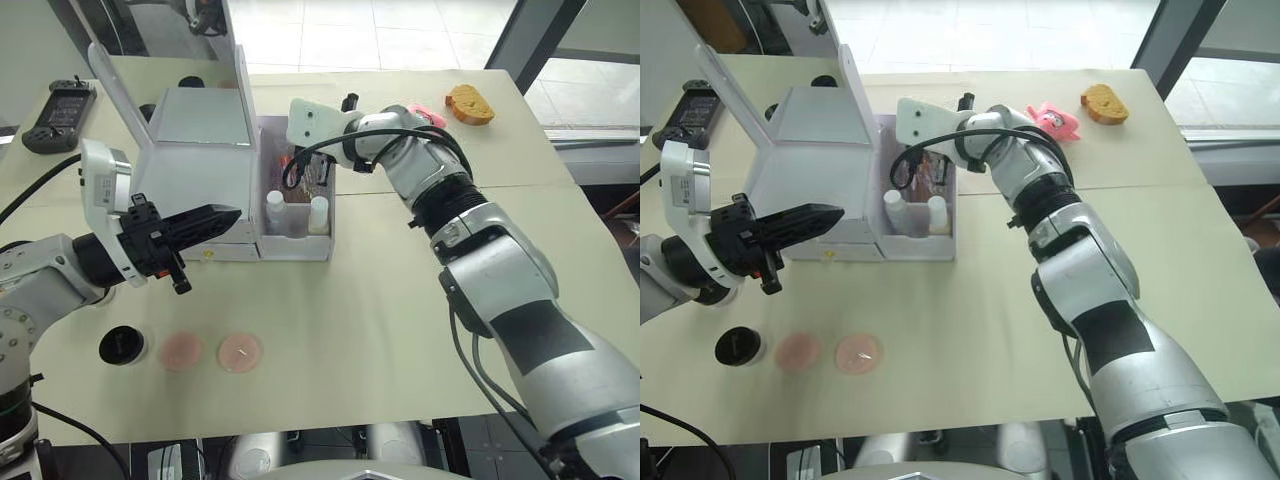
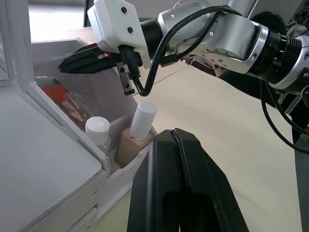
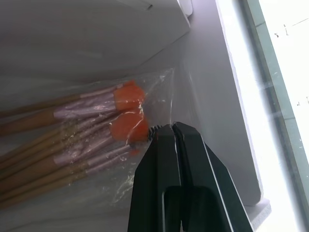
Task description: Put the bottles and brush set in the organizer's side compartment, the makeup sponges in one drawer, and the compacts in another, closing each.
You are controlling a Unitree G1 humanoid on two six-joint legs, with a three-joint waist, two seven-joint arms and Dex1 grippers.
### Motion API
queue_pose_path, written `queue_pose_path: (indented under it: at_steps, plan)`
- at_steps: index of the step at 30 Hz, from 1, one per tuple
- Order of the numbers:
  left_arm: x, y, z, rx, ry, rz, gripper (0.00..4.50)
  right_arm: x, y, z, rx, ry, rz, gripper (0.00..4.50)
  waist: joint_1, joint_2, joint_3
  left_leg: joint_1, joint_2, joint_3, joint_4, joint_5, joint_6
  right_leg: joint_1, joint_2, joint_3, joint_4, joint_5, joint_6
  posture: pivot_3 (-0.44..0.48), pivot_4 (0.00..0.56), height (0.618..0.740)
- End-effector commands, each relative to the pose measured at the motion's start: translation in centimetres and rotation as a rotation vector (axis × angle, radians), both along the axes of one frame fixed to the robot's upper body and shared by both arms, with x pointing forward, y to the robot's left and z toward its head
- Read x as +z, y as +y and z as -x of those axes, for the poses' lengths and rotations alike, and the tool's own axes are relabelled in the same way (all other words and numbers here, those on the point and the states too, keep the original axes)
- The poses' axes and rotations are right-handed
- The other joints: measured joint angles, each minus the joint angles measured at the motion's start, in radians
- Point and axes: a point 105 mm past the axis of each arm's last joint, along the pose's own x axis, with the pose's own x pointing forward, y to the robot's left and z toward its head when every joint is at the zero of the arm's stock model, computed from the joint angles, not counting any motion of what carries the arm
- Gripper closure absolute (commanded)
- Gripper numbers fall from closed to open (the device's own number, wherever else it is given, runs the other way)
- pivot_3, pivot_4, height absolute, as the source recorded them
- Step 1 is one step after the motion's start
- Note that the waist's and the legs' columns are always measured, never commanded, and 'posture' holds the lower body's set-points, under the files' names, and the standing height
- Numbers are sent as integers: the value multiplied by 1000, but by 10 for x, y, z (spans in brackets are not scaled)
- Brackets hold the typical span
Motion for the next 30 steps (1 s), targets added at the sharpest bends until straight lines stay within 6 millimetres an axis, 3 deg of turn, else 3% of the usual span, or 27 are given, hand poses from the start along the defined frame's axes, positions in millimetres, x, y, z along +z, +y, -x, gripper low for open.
queue_pose_path:
  at_steps: [1, 6, 10, 11, 14, 17, 21, 25, 27, 30]
  plan:
    - [10, 0, 0, 0, -56, 7, 4500, 45, 6, 8, 81, -37, -148, 4475, -1, 0, 0, 0, 0, 0, 0, 0, 0, 0, 0, 0, 0, 0, 0, 0, 150, 737]
    - [16, 5, -2, 12, -83, 21, 4500, 80, -8, 30, 225, 133, -341, 4475, 2, 0, 0, 0, 1, 0, 0, 0, 0, 1, 2, 0, 0, 0, 0, 0, 150, 737]
    - [23, 23, -2, 55, -102, 4, 4500, 105, -41, 63, 367, 263, -463, 4475, 7, 0, 0, 0, 2, -2, 1, 0, 0, 3, 1, -1, -1, 0, 0, 0, 150, 737]
    - [24, 33, -2, 87, -103, -8, 4500, 100, -59, 67, 354, 300, -474, 4306, 7, 0, 0, 0, 2, -3, 1, 0, 0, 4, 1, -1, -1, 0, 0, 0, 150, 737]
    - [28, 72, -5, 229, -113, -21, 3954, 74, -107, 70, 251, 357, -520, 3574, 13, 0, 0, 2, 2, -4, 2, -1, 1, 6, 1, -2, -2, 0, 0, 0, 150, 737]
    - [20, 114, -7, 382, -134, -103, 3062, 51, -143, 67, 145, 345, -658, 2582, 14, 0, 0, 2, 1, -2, 2, -1, 1, 6, 0, -2, -2, 0, -1, 0, 150, 737]
    - [6, 203, 7, 689, -163, -170, 1823, 12, -236, 55, -221, 161, -770, 1236, 10, 0, 0, 2, 1, 2, 0, -1, 1, 4, -1, 0, -2, -2, -3, 0, 150, 737]
    - [-5, 265, 24, 918, -189, -215, 570, -10, -280, 60, -355, 84, -827, 0, 7, 0, 0, 1, 1, 5, -3, -1, 1, 0, -4, 0, -2, -2, -3, 0, 150, 737]
    - [-16, 291, 37, 1019, -186, -231, 43, -23, -303, 66, -440, 76, -880, 0, 4, 0, 0, 3, 2, 5, -4, -1, 1, 2, -4, 0, -10, -2, -3, 0, 150, 737]
    - [-29, 301, 42, 1045, -166, -236, 43, -42, -324, 74, -528, 99, -904, 0, 4, 0, 0, 5, 1, 5, -7, -2, 2, 4, -9, -1, -11, -2, -3, 0, 150, 737]
